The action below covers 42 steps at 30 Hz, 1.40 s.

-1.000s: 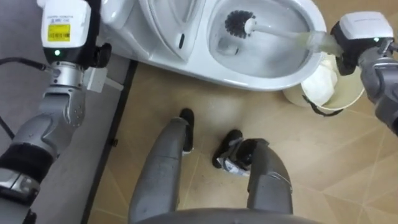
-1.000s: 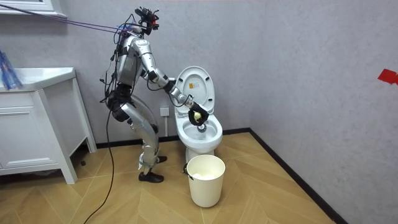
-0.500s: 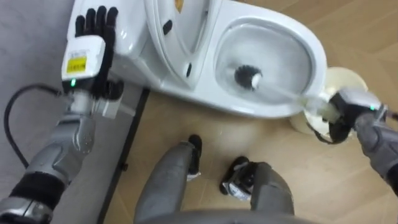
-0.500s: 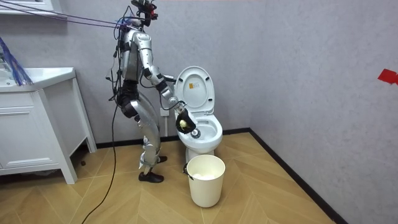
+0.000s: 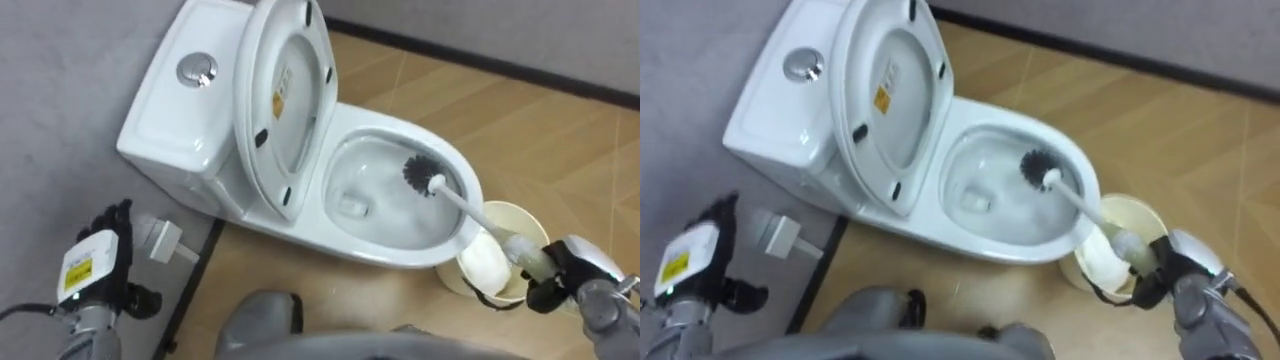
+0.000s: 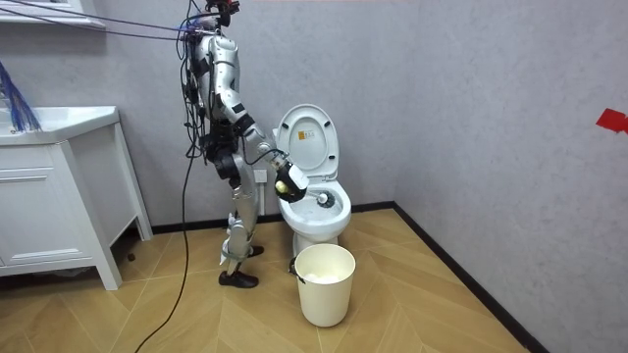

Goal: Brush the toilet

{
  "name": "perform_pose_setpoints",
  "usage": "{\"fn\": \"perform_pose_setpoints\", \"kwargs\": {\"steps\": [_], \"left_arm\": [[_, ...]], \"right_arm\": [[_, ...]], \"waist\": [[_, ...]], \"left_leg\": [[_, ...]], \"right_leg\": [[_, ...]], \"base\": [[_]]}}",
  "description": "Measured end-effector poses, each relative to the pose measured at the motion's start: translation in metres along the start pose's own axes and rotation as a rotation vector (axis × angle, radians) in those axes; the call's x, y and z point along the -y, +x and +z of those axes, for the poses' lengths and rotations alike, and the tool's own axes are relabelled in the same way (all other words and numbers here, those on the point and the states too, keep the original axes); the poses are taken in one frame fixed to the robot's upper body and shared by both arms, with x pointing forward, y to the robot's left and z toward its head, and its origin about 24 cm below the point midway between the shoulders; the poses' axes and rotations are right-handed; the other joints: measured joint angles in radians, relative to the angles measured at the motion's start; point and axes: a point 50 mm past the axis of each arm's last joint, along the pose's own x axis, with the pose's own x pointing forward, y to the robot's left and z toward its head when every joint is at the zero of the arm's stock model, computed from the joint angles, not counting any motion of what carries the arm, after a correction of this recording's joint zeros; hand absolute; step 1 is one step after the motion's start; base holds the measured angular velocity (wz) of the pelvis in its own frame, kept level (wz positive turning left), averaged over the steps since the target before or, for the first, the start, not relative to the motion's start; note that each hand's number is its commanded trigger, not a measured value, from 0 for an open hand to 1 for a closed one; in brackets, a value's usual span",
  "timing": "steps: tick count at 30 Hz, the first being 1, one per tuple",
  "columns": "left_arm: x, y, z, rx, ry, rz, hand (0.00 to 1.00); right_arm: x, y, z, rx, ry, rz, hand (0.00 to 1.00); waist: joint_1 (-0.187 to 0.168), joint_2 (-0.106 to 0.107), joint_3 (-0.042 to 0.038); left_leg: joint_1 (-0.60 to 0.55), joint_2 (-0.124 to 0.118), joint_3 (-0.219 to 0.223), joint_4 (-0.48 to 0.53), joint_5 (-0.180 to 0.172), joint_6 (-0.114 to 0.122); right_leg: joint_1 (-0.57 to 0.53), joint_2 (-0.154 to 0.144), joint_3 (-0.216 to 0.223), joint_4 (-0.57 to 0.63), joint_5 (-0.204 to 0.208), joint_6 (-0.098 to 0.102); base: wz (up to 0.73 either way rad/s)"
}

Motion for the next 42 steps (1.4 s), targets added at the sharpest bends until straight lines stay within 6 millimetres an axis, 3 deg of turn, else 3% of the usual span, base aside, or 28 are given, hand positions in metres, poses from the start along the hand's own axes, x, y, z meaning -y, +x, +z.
{"fn": "perform_pose_setpoints", "kwargs": {"steps": [3, 7, 11, 16, 20, 23, 26, 30, 31, 34, 41, 42], "left_arm": [[0.008, -0.015, -0.015, -0.093, -0.076, -0.013, 0.00], [0.027, -0.032, -0.029, -0.240, -0.258, -0.062, 0.00], [0.041, -0.045, -0.046, -0.413, -0.441, -0.096, 0.00], [0.072, -0.080, -0.076, -0.669, -0.540, -0.238, 0.00], [0.078, -0.080, -0.080, -0.753, -0.622, -0.237, 0.00], [0.077, -0.075, -0.081, -0.807, -0.702, -0.203, 0.00], [0.078, -0.061, -0.073, -0.803, -0.751, -0.204, 0.00], [0.080, -0.044, -0.059, -0.787, -0.815, -0.206, 0.00], [0.081, -0.042, -0.056, -0.790, -0.827, -0.209, 0.00], [0.084, -0.040, -0.052, -0.789, -0.834, -0.219, 0.00], [0.090, -0.041, -0.046, -0.779, -0.773, -0.261, 0.00], [0.090, -0.039, -0.045, -0.765, -0.740, -0.270, 0.00]], "right_arm": [[-0.028, -0.008, -0.006, -0.024, 0.032, 0.064, 1.00], [-0.056, -0.020, -0.015, -0.064, 0.101, 0.137, 1.00], [-0.059, -0.021, -0.015, -0.080, 0.122, 0.139, 1.00], [-0.063, -0.023, -0.022, -0.138, 0.260, 0.114, 1.00], [-0.062, -0.022, -0.025, -0.169, 0.325, 0.071, 1.00], [-0.072, -0.024, -0.028, -0.223, 0.387, 0.053, 1.00], [-0.089, -0.029, -0.033, -0.287, 0.415, 0.071, 1.00], [-0.107, -0.037, -0.034, -0.354, 0.521, 0.074, 1.00], [-0.111, -0.039, -0.034, -0.370, 0.545, 0.067, 1.00], [-0.116, -0.043, -0.038, -0.423, 0.585, 0.050, 1.00], [-0.121, -0.050, -0.048, -0.500, 0.562, 0.011, 1.00], [-0.122, -0.051, -0.048, -0.508, 0.561, 0.004, 0.89]], "waist": [[0.002, -0.002, 0.0032], [0.016, -0.004, 0.0006], [0.023, -0.002, 0.0003], [0.013, 0.005, 0.0015], [-0.007, 0.005, 0.0011], [-0.013, 0.002, 0.0006], [-0.062, -0.002, 0.0007], [-0.105, 0.000, 0.0007], [-0.111, 0.006, -0.0027], [-0.130, 0.019, -0.0084], [-0.178, 0.033, -0.0095], [-0.182, 0.034, -0.0084]], "left_leg": [[0.048, 0.007, -0.004, -0.009, -0.023, -0.002], [0.111, -0.008, -0.019, -0.051, -0.027, -0.001], [0.128, -0.009, -0.015, -0.056, -0.028, -0.003], [0.182, -0.016, -0.016, -0.067, -0.033, -0.006], [0.190, -0.020, -0.013, -0.076, -0.033, -0.006], [0.233, -0.022, 0.003, -0.109, -0.033, -0.006], [0.264, -0.023, 0.007, -0.131, -0.033, -0.006], [0.287, -0.009, 0.064, -0.149, -0.034, -0.008], [0.296, -0.007, 0.085, -0.157, -0.036, -0.010], [0.312, -0.002, 0.113, -0.168, -0.038, -0.012], [0.361, 0.003, 0.144, -0.209, -0.038, -0.013], [0.370, 0.004, 0.155, -0.218, -0.038, -0.013]], "right_leg": [[0.075, 0.018, -0.025, -0.051, 0.006, 0.009], [0.146, 0.015, -0.040, -0.089, 0.009, 0.022], [0.156, 0.016, -0.036, -0.096, 0.009, 0.022], [0.218, 0.018, -0.040, -0.130, 0.005, 0.030], [0.225, 0.019, -0.037, -0.138, 0.005, 0.030], [0.243, 0.026, 0.009, -0.152, 0.006, 0.031], [0.266, 0.031, 0.033, -0.169, 0.010, 0.031], [0.262, 0.037, 0.089, -0.178, 0.015, 0.029], [0.259, 0.040, 0.111, -0.180, 0.018, 0.028], [0.248, 0.049, 0.161, -0.185, 0.031, 0.023], [0.255, 0.061, 0.231, -0.187, 0.036, 0.021], [0.255, 0.062, 0.239, -0.188, 0.036, 0.021]], "base": [[0.16], [0.09], [-0.03], [0.03], [0.02], [-0.25], [-0.12], [-0.37], [-0.48], [-0.54], [-0.30], [-0.19]]}}
